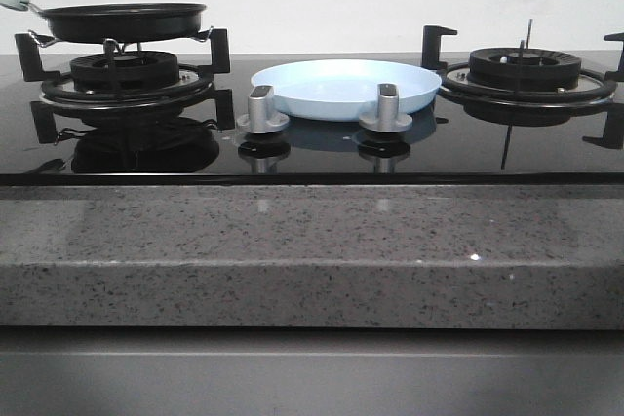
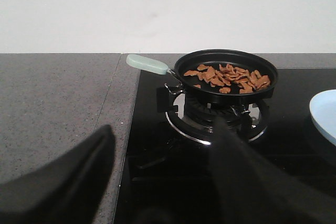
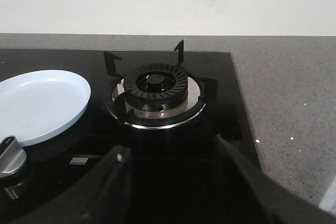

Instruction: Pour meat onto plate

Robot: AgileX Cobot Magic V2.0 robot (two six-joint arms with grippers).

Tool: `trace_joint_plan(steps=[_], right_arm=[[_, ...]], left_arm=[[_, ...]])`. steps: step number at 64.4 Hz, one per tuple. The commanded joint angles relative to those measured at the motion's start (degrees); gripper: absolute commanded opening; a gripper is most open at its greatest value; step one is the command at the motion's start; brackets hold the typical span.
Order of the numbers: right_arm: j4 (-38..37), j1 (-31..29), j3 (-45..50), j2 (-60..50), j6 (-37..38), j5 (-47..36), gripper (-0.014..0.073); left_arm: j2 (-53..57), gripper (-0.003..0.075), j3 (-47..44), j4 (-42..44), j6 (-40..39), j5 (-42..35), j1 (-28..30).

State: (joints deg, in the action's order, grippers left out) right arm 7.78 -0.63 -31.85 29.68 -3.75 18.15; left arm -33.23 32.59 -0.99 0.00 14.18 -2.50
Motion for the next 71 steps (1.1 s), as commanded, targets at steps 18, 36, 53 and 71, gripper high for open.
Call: trace_joint_plan(steps=[18, 36, 53, 71], right_arm=[[-0.8, -0.2, -2.1, 0.5, -0.2, -5.7, 0.0591], [-0.8, 0.0, -7.1, 7.4, -0.2, 0.2, 0.0591], [0.4, 4.1, -19.5, 25.5, -0.2, 5.2, 0.0591], [0.4, 12.9, -37.9, 45.7, -0.2, 15.0, 0.0591]], left_arm=[[-0.3, 0.0639, 2.3, -0.4, 0.0, -5.1, 0.3], [-0.3, 0.0639, 2.3, -0.4, 0.0, -5.1, 0.3], [-0.3, 0.0639, 2.3, -0.4, 0.0, -5.1, 0.3], [-0.3, 0.0639, 2.3, -0.4, 0.0, -5.1, 0.3]])
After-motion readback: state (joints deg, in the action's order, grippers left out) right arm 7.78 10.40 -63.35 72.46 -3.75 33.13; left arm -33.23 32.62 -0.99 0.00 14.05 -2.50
